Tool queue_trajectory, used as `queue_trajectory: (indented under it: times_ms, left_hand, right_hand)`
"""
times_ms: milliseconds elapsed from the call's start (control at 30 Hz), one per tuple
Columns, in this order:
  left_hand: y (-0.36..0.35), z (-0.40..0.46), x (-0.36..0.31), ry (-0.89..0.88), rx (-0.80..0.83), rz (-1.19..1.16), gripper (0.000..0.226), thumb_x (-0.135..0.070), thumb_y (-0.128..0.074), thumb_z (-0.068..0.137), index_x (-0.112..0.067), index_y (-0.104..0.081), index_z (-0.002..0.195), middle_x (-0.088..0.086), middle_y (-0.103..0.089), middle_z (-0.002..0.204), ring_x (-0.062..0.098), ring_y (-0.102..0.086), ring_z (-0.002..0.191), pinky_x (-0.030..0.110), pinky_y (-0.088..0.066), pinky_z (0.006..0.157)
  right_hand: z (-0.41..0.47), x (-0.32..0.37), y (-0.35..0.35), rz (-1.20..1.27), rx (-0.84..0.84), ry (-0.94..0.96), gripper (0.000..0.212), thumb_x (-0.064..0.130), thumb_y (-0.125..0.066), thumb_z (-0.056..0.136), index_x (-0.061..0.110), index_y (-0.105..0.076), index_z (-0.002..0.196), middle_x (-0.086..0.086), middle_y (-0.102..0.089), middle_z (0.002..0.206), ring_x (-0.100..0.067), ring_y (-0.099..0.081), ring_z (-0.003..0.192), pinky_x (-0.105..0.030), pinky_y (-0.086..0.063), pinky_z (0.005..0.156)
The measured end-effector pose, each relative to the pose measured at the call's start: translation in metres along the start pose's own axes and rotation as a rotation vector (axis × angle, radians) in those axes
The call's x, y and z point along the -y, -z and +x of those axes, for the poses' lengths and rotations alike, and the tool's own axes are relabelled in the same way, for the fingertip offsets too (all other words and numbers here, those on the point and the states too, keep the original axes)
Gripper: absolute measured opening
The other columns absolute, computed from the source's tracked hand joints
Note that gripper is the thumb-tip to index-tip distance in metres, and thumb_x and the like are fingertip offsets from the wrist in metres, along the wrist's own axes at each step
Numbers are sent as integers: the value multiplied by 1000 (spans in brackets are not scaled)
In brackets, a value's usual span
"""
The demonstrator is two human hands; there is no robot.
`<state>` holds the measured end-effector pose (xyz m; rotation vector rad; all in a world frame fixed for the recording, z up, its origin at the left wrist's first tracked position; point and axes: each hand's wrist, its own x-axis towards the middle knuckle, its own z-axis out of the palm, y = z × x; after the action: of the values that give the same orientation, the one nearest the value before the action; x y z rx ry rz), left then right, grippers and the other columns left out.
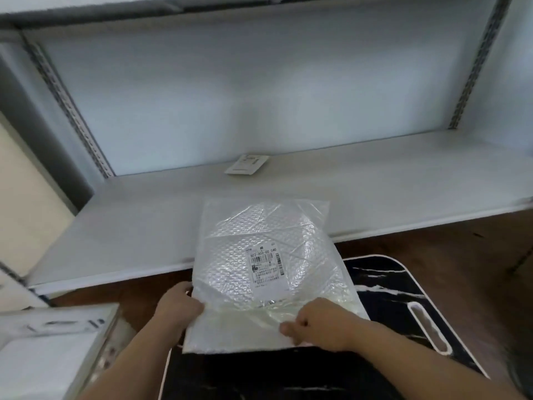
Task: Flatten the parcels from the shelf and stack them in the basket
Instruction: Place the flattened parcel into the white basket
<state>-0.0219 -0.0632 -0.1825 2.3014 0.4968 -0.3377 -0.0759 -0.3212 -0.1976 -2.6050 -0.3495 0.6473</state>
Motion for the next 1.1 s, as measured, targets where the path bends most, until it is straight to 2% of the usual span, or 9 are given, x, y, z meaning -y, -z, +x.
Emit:
queue_trajectory:
  times_ms: [100, 200, 300, 400, 567, 667, 800, 1033, 1100]
  left_hand:
    - [-6, -24, 37, 5, 39, 105, 44, -3, -59, 81, -6, -51, 124, 9, -58, 99, 26, -58, 89, 30, -45, 70]
    - [-17, -41, 77, 8, 92, 366, 42, -12, -53, 90, -5, -43, 130, 9, -57, 116, 28, -57, 112, 29, -44, 87]
    - [-25, -48, 102, -8, 108, 516, 42, -22, -48, 96, -6, -44, 135, 9, -56, 127, 25, -55, 119, 27, -43, 90]
    - [-30, -54, 105, -47, 201, 664, 39, -22, -36, 100, -5, -42, 135, 12, -48, 138, 25, -49, 127, 28, -40, 97]
    - [-50, -42, 80, -227, -3, 752, 62, -40, -47, 95, -17, -23, 147, 8, -24, 153, 27, -28, 140, 38, -35, 108]
    - [-79, -33, 55, -445, 117, 717, 92, -61, -51, 88, -24, 3, 154, 4, 12, 161, 26, 8, 148, 45, -7, 120]
    - [-119, -23, 41, -456, 305, 739, 135, -73, -67, 64, -25, 30, 145, 5, 44, 147, 31, 38, 136, 59, 11, 114]
    - [-146, -9, 37, -379, 379, 789, 156, -62, -83, 51, -31, 46, 132, 4, 55, 138, 33, 47, 129, 69, 15, 107]
    - [-145, -8, 37, -373, 407, 786, 154, -61, -83, 52, -32, 45, 133, 3, 54, 138, 32, 47, 128, 69, 15, 107]
  right_hand:
    - [-6, 3, -7, 120, -230, -84, 45, 54, -52, 92, 15, -64, 72, 1, -58, 77, -19, -59, 81, -31, -44, 77]
    - [-14, -7, -19, 125, -456, -239, 32, 47, -59, 90, 19, -66, 104, 2, -57, 109, -16, -54, 105, -31, -45, 90]
    - [-22, -16, -33, 153, -439, -418, 53, 47, -60, 90, 19, -48, 134, -3, -44, 134, -20, -46, 121, -33, -44, 98]
    - [-20, -22, -48, 232, -321, -514, 65, 44, -59, 92, 20, -32, 145, -10, -35, 144, -26, -46, 125, -37, -45, 100]
    - [-1, -28, -56, 389, -396, -559, 43, 36, -43, 100, 13, -41, 137, -12, -59, 116, -24, -59, 101, -32, -48, 82]
    - [16, -38, -53, 448, -462, -655, 37, 34, -42, 101, 6, -52, 123, -11, -64, 107, -24, -60, 97, -32, -47, 80]
    - [35, -56, -44, 421, -450, -760, 36, 35, -45, 100, 5, -65, 102, -9, -67, 95, -22, -62, 90, -31, -46, 78]
    - [66, -73, -41, 617, -405, -823, 33, 36, -61, 92, 8, -66, 74, -3, -61, 70, -14, -55, 61, -24, -37, 52]
    - [75, -72, -38, 569, -424, -793, 31, 34, -59, 93, 9, -68, 77, -3, -62, 70, -14, -56, 64, -25, -41, 56]
